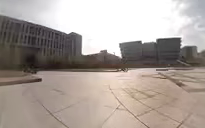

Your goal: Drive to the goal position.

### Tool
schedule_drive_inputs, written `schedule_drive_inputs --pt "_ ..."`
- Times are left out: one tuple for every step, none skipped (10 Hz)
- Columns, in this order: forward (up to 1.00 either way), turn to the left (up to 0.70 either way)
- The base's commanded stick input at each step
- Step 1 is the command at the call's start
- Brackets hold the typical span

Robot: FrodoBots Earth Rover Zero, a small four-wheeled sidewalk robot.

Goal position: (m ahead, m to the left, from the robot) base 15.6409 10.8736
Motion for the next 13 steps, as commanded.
schedule_drive_inputs --pt "1.00 0.00" --pt "1.00 0.00" --pt "1.00 0.00" --pt "1.00 0.00" --pt "1.00 0.00" --pt "1.00 0.00" --pt "1.00 0.00" --pt "1.00 0.00" --pt "1.00 0.00" --pt "1.00 0.00" --pt "1.00 0.00" --pt "1.00 0.00" --pt "1.00 0.00"
